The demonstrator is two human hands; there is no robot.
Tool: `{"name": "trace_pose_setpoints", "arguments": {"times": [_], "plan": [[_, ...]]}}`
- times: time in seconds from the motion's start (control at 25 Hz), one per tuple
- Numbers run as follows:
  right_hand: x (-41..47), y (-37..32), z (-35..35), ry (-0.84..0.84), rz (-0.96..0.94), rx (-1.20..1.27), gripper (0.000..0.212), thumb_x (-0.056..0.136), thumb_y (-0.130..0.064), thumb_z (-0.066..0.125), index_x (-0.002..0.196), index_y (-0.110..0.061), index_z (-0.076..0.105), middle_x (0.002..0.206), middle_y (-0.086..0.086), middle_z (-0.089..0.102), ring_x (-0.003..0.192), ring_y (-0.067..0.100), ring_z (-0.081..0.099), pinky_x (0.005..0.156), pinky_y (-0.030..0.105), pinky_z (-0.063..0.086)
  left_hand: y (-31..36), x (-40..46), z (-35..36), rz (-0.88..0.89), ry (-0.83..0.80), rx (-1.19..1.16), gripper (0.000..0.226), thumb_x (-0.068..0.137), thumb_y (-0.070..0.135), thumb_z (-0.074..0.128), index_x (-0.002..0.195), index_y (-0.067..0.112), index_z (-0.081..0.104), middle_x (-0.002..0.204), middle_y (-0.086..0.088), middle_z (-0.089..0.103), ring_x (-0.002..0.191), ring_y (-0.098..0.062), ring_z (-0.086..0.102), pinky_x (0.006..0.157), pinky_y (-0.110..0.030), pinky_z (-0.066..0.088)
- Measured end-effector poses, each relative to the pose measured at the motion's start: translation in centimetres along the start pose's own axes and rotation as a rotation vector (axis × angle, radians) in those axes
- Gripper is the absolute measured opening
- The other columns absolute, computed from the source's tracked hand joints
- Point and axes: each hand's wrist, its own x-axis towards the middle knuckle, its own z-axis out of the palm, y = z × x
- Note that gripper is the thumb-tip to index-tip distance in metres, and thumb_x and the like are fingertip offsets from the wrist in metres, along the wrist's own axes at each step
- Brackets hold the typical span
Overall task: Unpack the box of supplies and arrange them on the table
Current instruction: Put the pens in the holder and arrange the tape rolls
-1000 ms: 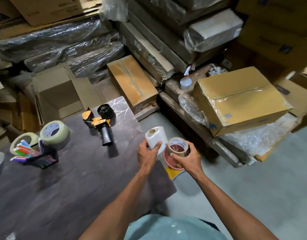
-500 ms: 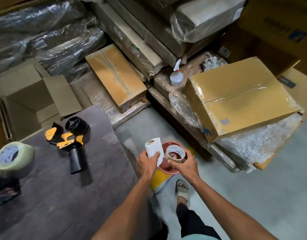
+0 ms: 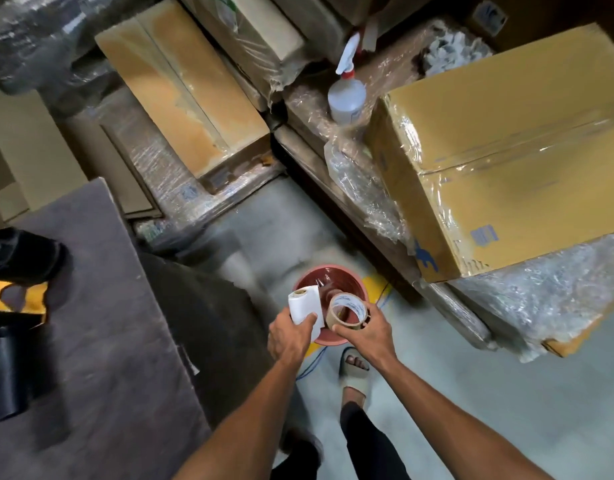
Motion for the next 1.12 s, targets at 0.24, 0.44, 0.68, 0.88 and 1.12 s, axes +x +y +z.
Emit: {"name": "trace_pose_setpoints", "arguments": {"times": [0.24,0.44,0.68,0.88,1.12], "plan": [[3.4,1.4,1.0,-0.020,0.050,0.005,0.086,0.051,-0.048,0.092,0.126,-0.030,0.055,0.115,-0.012,0.067,0.104,0.008,0.065,0.092,0.032,0.056,0.1,2.9,3.4,0.022,-0.033,0.056,0.059,0.077,0.054,0.074,0.123,0.020,0.062,0.118,-0.009,0.069,0.109,-0.032,0.064,0.090,-0.041,0.054],[5.0,2.1,0.3,-0.060,0.217,-0.048,0.087,0.079,-0.032,0.081,0.148,-0.016,0.032,0.133,0.010,0.061,0.120,0.029,0.059,0.096,0.030,0.046,0.0,3.5,3.7,-0.010,-0.138,0.113,0.062,0.075,0.050,0.076,0.130,0.025,0.061,0.127,-0.004,0.066,0.120,-0.028,0.060,0.098,-0.036,0.048],[2.5,1.7,-1.0,-0.091,0.299,-0.102,0.046,0.088,-0.022,0.070,0.129,-0.015,0.052,0.105,0.009,0.068,0.068,0.010,0.060,0.047,0.008,0.040,-0.6,1.2,1.4,-0.045,-0.207,0.046,0.022,0.080,0.030,0.071,0.101,0.023,0.074,0.106,-0.001,0.074,0.104,-0.022,0.067,0.091,-0.028,0.051],[1.1,-1.4,-0.6,-0.103,0.214,-0.062,0.037,0.086,-0.023,0.073,0.119,-0.015,0.059,0.099,0.005,0.070,0.090,0.017,0.060,0.078,0.022,0.040,0.2,-0.1,0.0,0.045,-0.295,-0.021,0.007,0.076,0.023,0.072,0.079,0.029,0.069,0.088,0.001,0.074,0.094,-0.019,0.070,0.089,-0.031,0.056],[-0.9,-3.6,-1.0,-0.124,0.142,-0.037,0.028,0.085,-0.017,0.071,0.113,-0.015,0.069,0.099,0.004,0.075,0.088,0.014,0.065,0.069,0.017,0.044,1.1,-2.6,-1.6,0.103,-0.269,-0.102,0.011,0.079,0.020,0.073,0.089,0.022,0.073,0.090,-0.001,0.074,0.086,-0.016,0.068,0.083,-0.028,0.055]]}}
